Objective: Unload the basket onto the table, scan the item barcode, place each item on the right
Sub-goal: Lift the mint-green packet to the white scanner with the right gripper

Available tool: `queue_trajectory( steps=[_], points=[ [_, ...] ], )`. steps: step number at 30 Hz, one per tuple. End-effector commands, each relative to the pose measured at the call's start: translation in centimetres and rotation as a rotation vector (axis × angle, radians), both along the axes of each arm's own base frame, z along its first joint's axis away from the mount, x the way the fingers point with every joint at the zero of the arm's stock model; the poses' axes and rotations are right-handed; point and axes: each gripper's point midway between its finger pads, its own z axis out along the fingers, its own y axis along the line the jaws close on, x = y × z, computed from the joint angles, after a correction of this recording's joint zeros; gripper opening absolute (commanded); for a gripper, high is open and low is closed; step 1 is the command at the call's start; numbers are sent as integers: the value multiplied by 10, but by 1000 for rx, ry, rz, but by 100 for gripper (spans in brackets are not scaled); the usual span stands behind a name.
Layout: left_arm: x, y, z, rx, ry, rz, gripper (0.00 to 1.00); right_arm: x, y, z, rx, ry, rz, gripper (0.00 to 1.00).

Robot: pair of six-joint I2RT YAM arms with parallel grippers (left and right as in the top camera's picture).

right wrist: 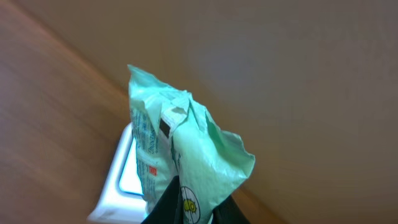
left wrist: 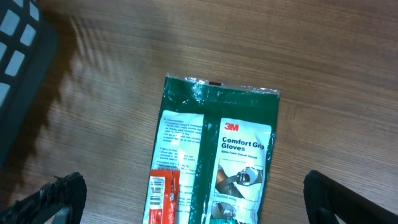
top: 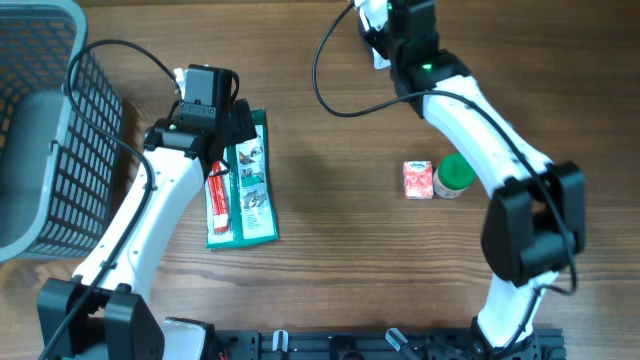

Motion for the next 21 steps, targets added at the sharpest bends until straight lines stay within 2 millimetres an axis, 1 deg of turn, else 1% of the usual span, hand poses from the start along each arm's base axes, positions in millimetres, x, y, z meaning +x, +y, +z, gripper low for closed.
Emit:
queue_trajectory(
  steps=[1,3,4,5,7,8,10,14,17,21],
  points=[
    [4,2,7,10,-17,4,100,26,-10,-20,-211,-73,-36,4],
    [4,2,7,10,-17,4,100,41,-3,-32,-307,-144,-7,4],
    [4,2,7,10,-17,4,100,46,-4,-33,-314,-179,-23,4],
    [4,2,7,10,-17,4,100,50,-5,-30,-304,-217,-46,4],
    [4,2,7,10,-17,4,100,58,-1,-27,-267,-303,-56,4],
    [4,2,7,10,-17,4,100,59,0,-31,-256,-316,-56,4],
    [4,2,7,10,-17,4,100,61,3,-44,-160,-300,-62,4],
    [4,2,7,10,-17,4,100,59,6,-61,35,-245,-98,4],
    [4,2,7,10,-17,4,100,52,12,-88,66,-133,-98,4],
    [4,2,7,10,-17,4,100,45,18,-109,113,-47,-94,4]
  ],
)
